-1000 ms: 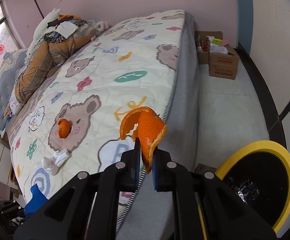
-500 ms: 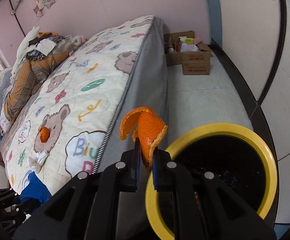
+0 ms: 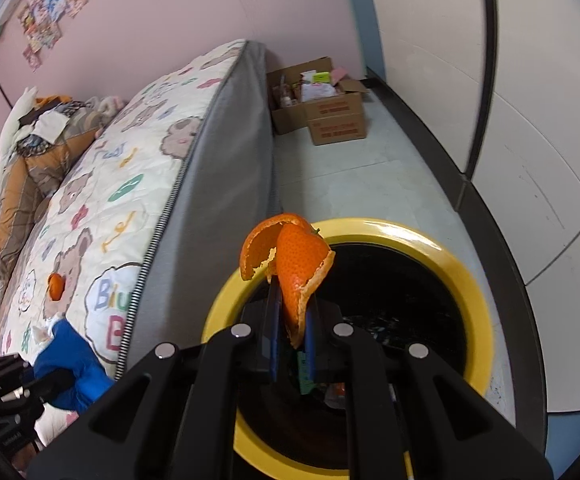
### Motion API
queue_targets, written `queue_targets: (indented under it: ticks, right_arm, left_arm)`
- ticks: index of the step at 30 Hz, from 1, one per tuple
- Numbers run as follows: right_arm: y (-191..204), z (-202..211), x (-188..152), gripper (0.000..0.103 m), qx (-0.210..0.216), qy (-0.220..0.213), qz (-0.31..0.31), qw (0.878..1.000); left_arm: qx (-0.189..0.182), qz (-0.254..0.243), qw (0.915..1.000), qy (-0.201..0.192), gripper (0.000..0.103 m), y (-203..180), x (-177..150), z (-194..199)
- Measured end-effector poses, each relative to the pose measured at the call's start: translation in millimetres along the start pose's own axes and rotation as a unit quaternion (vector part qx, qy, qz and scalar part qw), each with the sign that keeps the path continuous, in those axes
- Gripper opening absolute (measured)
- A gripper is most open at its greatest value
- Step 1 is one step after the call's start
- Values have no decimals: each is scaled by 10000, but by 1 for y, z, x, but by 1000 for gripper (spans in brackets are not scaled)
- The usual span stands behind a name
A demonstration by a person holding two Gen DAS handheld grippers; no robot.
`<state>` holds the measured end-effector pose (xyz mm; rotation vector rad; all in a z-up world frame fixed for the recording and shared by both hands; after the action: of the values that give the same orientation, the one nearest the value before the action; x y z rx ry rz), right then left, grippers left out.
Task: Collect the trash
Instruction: 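Carry orange peel and blue glove over the yellow-rimmed bin with both tools, then open right tool dropping orange peel into bin while left tool releases glove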
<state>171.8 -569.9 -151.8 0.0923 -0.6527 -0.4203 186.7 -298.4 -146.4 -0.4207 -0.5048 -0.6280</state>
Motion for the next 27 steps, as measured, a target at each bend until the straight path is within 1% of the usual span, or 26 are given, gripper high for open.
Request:
queue_targets:
  ticks: [5, 12, 16, 20, 27]
  right_arm:
    - [-16, -2, -3, 9, -108, 24, -51, 9999]
    - [-33, -12, -8, 9, -180, 106, -160, 9997]
    - [-43, -22, -10, 9, -209, 199, -270, 9992]
    - [-49, -29, -12, 10, -237, 270, -351, 9987]
    - [-55, -33, -12, 10, -268, 276, -374, 9986]
  left_arm:
    - [30, -200, 9997, 163, 14, -13, 9, -23]
    - [-24, -279, 9986, 455, 14, -27, 11, -60]
    - [-128, -318, 9975, 619, 15, -35, 11, -80]
    - [-139, -377, 9968, 686, 15, -44, 9, -92]
    - [-195, -338, 9962, 779, 16, -48, 8, -99]
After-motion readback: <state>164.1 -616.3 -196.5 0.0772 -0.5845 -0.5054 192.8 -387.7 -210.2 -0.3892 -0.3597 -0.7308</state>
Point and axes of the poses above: each gripper's, at about its wrist camera, not at the fingertips, and z roughly against the way its jaws point, y to its left, x to its top, the point moved 9 cm from there along -z, roughly the way its jaws point, and after that the axes turned 4 degrees about -x, right-handed, at the moved point
